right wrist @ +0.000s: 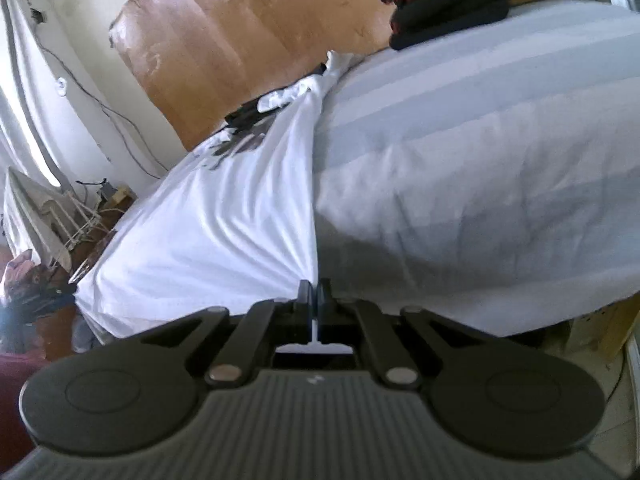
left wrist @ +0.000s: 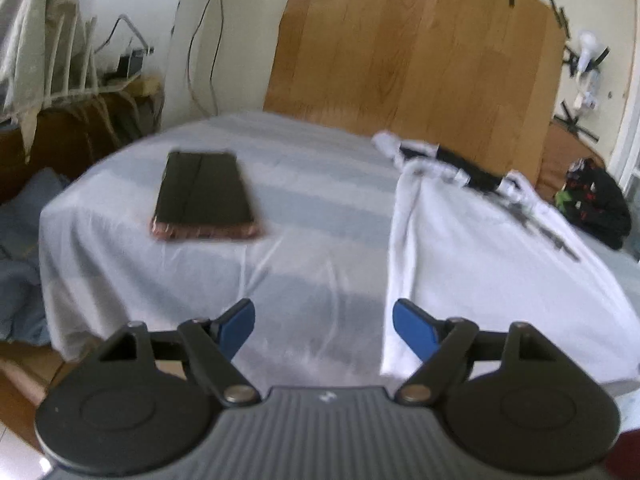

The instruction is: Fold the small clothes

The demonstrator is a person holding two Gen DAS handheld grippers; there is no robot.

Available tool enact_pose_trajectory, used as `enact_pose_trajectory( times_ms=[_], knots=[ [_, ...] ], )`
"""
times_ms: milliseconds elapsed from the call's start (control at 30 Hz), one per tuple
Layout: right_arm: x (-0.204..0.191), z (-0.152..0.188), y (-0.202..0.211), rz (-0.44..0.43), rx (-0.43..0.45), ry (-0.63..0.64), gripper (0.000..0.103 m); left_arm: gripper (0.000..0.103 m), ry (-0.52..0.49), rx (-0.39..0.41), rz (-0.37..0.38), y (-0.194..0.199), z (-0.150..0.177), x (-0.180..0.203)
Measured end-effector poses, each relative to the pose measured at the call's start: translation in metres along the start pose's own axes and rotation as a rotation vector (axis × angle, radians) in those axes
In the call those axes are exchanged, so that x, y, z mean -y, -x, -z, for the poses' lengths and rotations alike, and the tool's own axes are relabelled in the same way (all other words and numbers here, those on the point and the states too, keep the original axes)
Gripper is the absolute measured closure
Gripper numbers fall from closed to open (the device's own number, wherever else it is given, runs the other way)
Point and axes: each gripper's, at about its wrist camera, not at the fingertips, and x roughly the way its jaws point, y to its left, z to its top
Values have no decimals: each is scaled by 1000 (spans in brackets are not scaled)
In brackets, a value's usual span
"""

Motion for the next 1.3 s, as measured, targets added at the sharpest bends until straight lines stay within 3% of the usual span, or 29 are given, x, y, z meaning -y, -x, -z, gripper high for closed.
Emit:
enact_pose_trajectory(
  times_ms=[133,233,367,433,467,533,600,667,800,967,1167,1200,1233,1267,1300],
  knots=[
    [-16,-4,4,25,-43,76,99,24,21,-66,49,-10,9,2],
    [-12,-5,9,28,-54,71,99,18,100,-91,150,-19,8,2],
    [-11,-1,3,44,-63,58,99,20,201,-135,178,-41,8,2],
    [-9,0,2,48,-67,40,99,59,247,-171,206,-55,9,2],
    [-10,-2,-5,49,-68,30,99,95,251,-208,221,-62,10,3],
    [-16,-7,-7,36,-71,28,99,96,230,-252,243,-64,9,9],
    [-22,-12,-3,17,-75,44,99,96,140,-225,268,-47,3,19],
    [-27,-21,4,-24,-72,42,99,96,119,-182,312,-27,-9,23],
    [-32,-52,12,-124,-26,-15,99,96,205,-62,379,-5,-48,21],
    [-22,-113,-21,-182,36,-90,99,96,286,-14,408,-35,-111,28],
    [-11,-199,-90,-126,101,-102,95,93,230,-50,241,-131,-201,69],
    [-6,-212,-107,-99,121,-116,93,79,227,-44,202,-152,-213,75],
    [-3,-224,-124,-45,154,-106,77,69,214,-46,160,-172,-222,80],
    [-2,-234,-141,41,172,-63,55,61,212,-61,103,-191,-227,82],
    [1,-240,-154,138,170,-60,54,66,228,-100,42,-209,-228,83]
  ],
)
